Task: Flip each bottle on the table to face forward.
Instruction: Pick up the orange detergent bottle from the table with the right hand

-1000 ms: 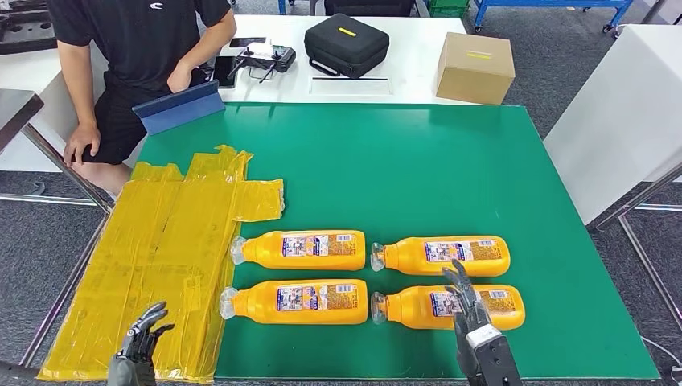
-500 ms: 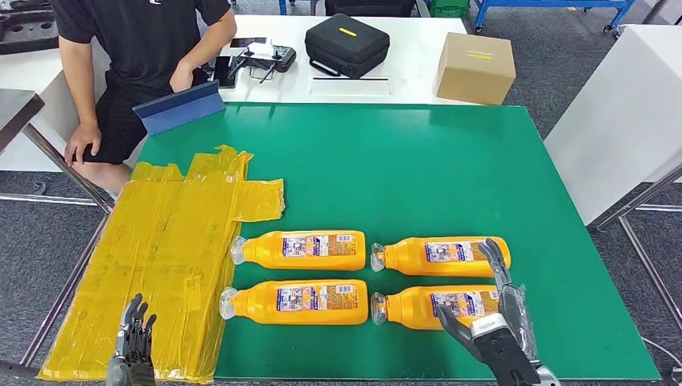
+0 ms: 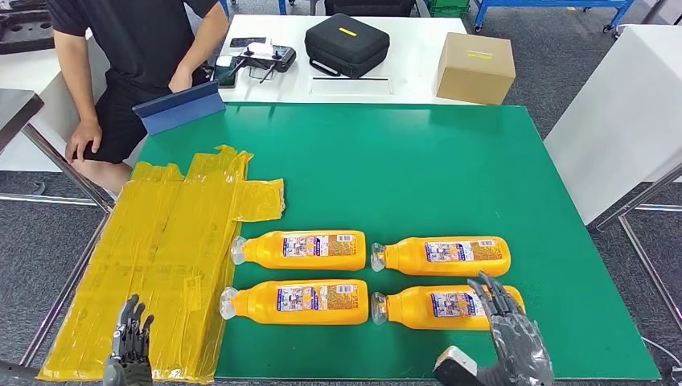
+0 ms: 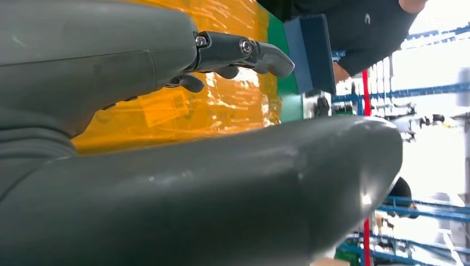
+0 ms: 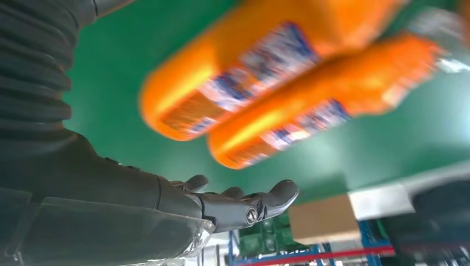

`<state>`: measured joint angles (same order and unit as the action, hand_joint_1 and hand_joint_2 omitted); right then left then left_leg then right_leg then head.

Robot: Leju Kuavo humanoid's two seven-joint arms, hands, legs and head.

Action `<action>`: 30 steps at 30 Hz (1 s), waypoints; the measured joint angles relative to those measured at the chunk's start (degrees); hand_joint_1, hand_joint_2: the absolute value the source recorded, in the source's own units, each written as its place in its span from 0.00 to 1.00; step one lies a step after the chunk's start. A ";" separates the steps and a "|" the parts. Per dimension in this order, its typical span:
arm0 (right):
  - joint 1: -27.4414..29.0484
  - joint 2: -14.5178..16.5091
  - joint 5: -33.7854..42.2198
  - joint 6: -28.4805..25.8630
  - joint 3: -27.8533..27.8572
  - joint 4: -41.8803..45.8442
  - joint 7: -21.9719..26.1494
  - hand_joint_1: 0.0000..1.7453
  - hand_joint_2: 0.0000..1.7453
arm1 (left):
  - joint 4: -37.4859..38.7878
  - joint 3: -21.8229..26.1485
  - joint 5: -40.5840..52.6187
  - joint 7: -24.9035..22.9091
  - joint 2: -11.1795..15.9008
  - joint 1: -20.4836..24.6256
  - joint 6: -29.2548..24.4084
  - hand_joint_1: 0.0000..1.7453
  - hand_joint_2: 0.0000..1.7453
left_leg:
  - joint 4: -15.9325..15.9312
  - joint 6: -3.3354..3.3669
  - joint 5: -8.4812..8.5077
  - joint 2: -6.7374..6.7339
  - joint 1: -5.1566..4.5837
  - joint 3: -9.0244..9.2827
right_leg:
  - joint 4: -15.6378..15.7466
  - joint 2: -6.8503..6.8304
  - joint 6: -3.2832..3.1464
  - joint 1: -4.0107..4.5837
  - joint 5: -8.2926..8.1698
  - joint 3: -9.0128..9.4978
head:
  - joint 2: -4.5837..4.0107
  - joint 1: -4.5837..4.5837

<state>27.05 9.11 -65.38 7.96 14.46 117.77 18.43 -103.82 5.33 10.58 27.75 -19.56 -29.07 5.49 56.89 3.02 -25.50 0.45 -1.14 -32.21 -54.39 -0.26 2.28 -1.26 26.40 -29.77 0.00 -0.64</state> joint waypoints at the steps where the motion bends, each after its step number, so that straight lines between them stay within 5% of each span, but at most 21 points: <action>1: 0.60 -1.39 -1.49 -0.32 -0.59 -0.06 -1.24 0.00 1.00 | 0.00 0.18 -0.35 0.01 0.00 -0.12 -0.10 0.00 0.00 | 0.00 0.00 0.00 -0.02 -0.01 0.00 | 0.00 0.00 0.00 0.00 0.00 0.00 | 0.00 0.00; 6: 1.37 -6.38 -7.46 0.25 -2.49 -1.19 -5.88 0.00 1.00 | -0.02 0.99 -1.62 -0.23 0.00 -0.54 -0.34 0.00 0.00 | 0.00 0.00 -0.05 -0.02 -0.01 0.11 | 0.03 0.00 0.00 -0.01 0.01 -0.29 | 0.00 -0.01; 11: 0.00 -8.01 -13.89 -1.90 -3.26 -2.79 -8.97 0.00 1.00 | -0.01 1.24 -2.14 -0.61 0.00 -0.51 -0.27 0.00 0.00 | -0.01 -0.03 -0.08 -0.04 0.02 0.18 | 0.02 0.01 -0.01 -0.01 0.02 -0.32 | 0.00 0.01; 30: -6.04 -4.24 -21.94 -3.14 -2.04 -6.32 -9.96 0.00 1.00 | 3.46 2.39 -1.14 -0.09 -0.05 3.20 3.39 0.00 0.00 | 0.00 -0.04 -0.04 -0.03 0.04 0.21 | 0.01 0.01 -0.01 0.00 0.01 -0.02 | 0.00 0.01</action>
<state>21.01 4.87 -87.32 4.82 12.42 111.45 8.46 -100.36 7.73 9.44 27.65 -19.61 -25.87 8.87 56.89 2.98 -25.54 0.42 -1.10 -32.00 -54.38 -0.25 2.27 -1.26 26.41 -29.79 0.00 -0.63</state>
